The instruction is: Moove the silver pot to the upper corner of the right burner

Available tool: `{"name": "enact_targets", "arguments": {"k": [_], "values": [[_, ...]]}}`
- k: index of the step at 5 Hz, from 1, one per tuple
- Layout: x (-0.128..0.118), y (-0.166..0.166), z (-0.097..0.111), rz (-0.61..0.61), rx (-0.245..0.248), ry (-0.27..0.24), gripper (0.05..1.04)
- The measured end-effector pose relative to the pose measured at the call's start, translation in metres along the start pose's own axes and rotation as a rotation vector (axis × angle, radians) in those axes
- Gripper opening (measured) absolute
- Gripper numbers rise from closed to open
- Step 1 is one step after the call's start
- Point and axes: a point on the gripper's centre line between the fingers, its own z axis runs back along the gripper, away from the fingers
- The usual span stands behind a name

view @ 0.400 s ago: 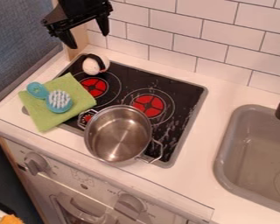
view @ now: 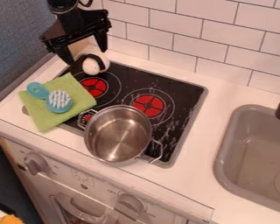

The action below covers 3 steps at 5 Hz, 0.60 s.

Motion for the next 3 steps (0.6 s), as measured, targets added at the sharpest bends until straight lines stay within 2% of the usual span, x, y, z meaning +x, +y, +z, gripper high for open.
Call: {"name": "enact_targets", "arguments": {"k": [1,2,3], "values": [[-0.02,0.001,0.025,-0.008,0.018,-0.031,0.999],[-0.052,0.01,0.04,0.018,-0.036,0.01,0.999],[-0.086,0.028,0.029,0.006,-0.024,0.073,0.999]]}}
